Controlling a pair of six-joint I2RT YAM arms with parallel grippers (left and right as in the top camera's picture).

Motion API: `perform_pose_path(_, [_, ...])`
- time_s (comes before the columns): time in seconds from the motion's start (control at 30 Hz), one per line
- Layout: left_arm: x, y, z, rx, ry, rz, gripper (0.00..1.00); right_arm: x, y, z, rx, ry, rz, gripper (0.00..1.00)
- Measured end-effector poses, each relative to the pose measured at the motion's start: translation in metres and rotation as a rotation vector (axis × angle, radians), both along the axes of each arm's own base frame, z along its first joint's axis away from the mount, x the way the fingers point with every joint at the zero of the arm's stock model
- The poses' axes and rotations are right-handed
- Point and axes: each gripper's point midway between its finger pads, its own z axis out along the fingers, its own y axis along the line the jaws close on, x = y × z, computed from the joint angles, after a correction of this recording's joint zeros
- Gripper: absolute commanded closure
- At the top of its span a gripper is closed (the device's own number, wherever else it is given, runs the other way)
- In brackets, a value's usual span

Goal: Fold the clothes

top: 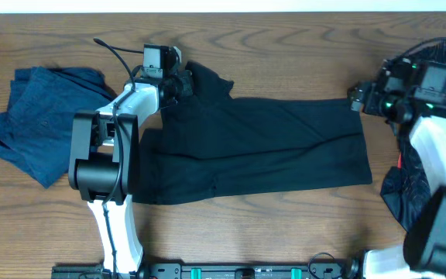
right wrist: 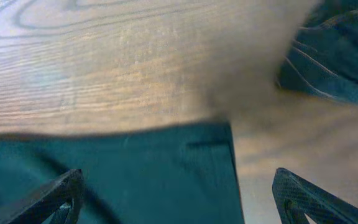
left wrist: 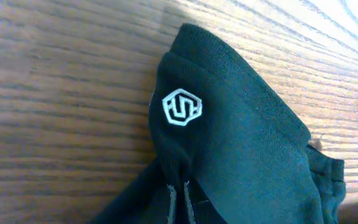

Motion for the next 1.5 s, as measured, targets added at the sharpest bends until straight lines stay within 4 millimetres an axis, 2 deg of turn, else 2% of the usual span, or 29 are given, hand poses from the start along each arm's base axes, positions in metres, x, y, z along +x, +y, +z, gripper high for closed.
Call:
perform_pose_path(0.13, [0.0,-0.001,0.012,-0.006,-0.013,0.001,0.94,0.023,0.001,-0.037,-0.011,-0.01,0.021,0.11])
perform_pose_path(0.27, [0.002,-0.001,0.028,-0.014,-0.043,0.0,0.94,0.032,-0.001,-0.071,-0.02,0.007,0.023,0.11])
perform_pose_path(0.37, [0.002,-0.002,0.03,-0.019,-0.042,0.002,0.94,0.035,-0.002,-0.086,-0.024,0.015,0.022,0.11])
perform_pose_path(0.43, [0.001,-0.002,0.029,-0.022,-0.036,0.006,0.94,0.036,-0.002,-0.09,-0.029,0.015,0.024,0.17])
perform_pose_path(0.47, [0.001,-0.002,0.029,-0.023,-0.034,0.009,0.94,0.038,-0.002,-0.09,-0.031,0.009,0.025,0.24])
perform_pose_path(0.5, [0.001,-0.002,0.03,-0.026,-0.034,0.012,0.94,0.037,-0.002,-0.09,-0.034,0.01,0.028,0.41])
perform_pose_path(0.57, [0.001,-0.002,0.029,-0.028,-0.031,0.015,0.94,0.037,-0.002,-0.091,-0.033,0.014,0.027,0.67])
perform_pose_path(0.63, [0.001,-0.002,0.029,-0.029,-0.03,0.017,0.94,0.036,-0.001,-0.092,-0.032,0.02,0.027,0.84])
perform_pose_path(0.73, [0.0,-0.002,0.029,-0.029,-0.027,0.017,0.94,0.035,-0.001,-0.092,-0.033,0.024,0.027,0.99])
perform_pose_path(0.93, [-0.002,-0.002,0.027,-0.028,-0.015,0.018,0.94,0.034,-0.01,-0.095,-0.05,0.043,-0.033,0.99])
perform_pose_path(1.1, [-0.014,0.0,0.026,-0.022,0.038,0.021,0.94,0.029,-0.017,-0.099,-0.054,0.078,-0.093,0.99])
perform_pose_path(1.17, [-0.017,0.0,0.037,-0.023,0.035,0.021,0.94,0.025,-0.017,-0.098,-0.052,0.094,-0.106,0.99])
perform_pose_path(1.27, [-0.022,0.001,0.069,-0.027,0.0,0.019,0.94,0.017,-0.017,-0.089,-0.052,0.118,-0.117,0.99])
perform_pose_path(1.4, [-0.037,0.002,0.111,-0.03,-0.029,0.012,0.94,0.005,-0.017,-0.055,-0.058,0.112,-0.128,0.99])
perform_pose_path(1.5, [-0.059,0.004,0.128,-0.027,0.01,0.011,0.94,-0.009,-0.015,-0.025,-0.061,0.107,-0.134,0.99])
